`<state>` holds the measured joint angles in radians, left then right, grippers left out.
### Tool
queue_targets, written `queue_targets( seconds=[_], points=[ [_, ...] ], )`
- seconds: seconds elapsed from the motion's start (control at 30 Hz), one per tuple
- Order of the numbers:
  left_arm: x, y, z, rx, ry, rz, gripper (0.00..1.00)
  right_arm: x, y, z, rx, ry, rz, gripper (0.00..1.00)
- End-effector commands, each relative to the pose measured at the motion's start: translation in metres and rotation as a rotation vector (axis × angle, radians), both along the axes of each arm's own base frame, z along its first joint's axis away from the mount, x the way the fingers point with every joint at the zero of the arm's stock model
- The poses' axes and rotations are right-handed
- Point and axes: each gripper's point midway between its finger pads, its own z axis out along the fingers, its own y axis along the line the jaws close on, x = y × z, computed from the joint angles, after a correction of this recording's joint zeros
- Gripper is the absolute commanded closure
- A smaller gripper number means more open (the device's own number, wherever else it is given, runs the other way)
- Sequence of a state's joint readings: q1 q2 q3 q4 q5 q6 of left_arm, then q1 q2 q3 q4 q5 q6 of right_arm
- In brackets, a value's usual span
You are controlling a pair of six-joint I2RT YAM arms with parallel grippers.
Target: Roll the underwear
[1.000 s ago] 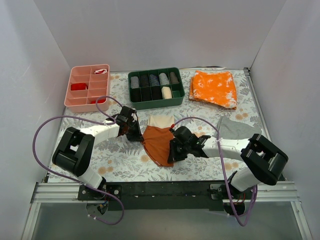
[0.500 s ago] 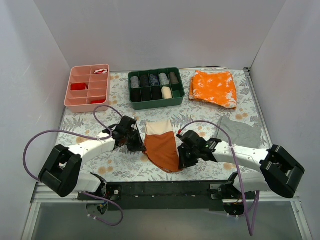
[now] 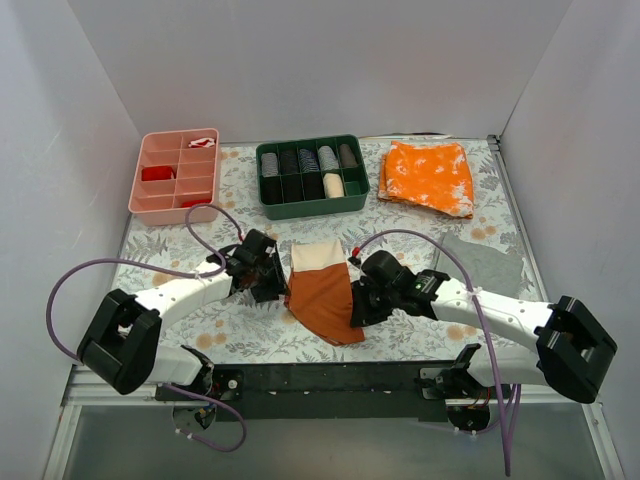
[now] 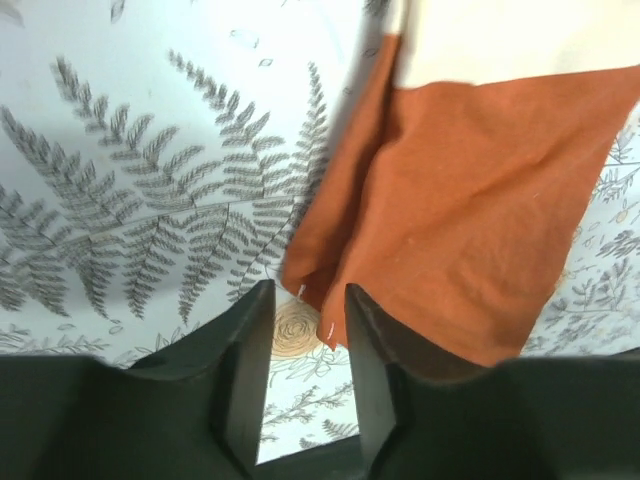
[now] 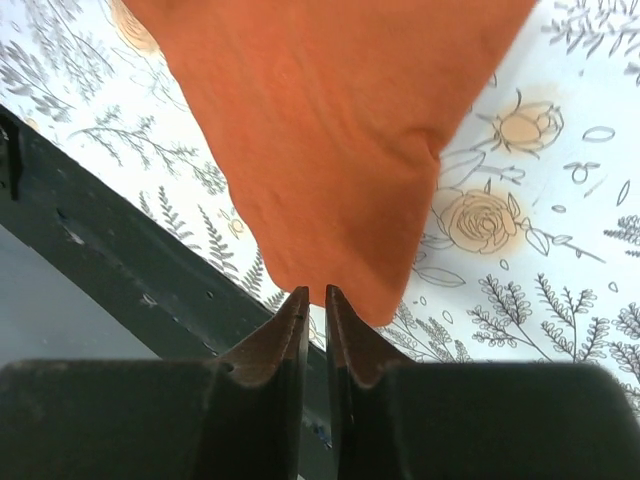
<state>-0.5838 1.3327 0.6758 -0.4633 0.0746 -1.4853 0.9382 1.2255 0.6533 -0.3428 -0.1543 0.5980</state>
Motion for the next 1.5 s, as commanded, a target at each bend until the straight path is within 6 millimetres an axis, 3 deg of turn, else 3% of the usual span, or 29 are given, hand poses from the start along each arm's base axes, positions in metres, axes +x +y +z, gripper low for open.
queue_targets(
  seconds=[0.0,0.17,0.3,0.47,0.73,1.1,1.4,1.47],
  points=[
    [0.03,0.004,0.023,0.071,-0.088,0.024,0.61,0.016,0.016,0.019,0.039,-0.067,-0.001,0.8],
    [0.062,-0.002,0.047,0.042,-0.168,0.032,0.43,0.025,0.021,0.014,0.035,-0.08,-0.021,0.8],
    [0.111,-0.006,0.065,-0.025,-0.228,0.017,0.47,0.025,0.03,0.01,0.057,-0.06,-0.011,0.81],
    [0.149,-0.009,0.051,-0.067,-0.213,0.001,0.57,0.024,0.036,0.007,0.077,-0.039,-0.014,0.82],
    [0.147,-0.021,0.032,-0.114,-0.171,-0.049,0.65,0.025,0.039,0.002,0.073,-0.026,-0.017,0.82],
    [0.141,-0.021,0.013,-0.113,-0.138,-0.069,0.74,0.021,0.04,-0.01,0.054,0.015,-0.013,0.83],
    [0.144,-0.022,0.007,-0.106,-0.13,-0.072,0.76,0.02,0.038,-0.012,0.049,0.018,-0.021,0.83],
    [0.145,-0.022,0.006,-0.104,-0.13,-0.075,0.82,0.024,0.034,-0.013,0.033,0.005,-0.049,0.84]
  ],
)
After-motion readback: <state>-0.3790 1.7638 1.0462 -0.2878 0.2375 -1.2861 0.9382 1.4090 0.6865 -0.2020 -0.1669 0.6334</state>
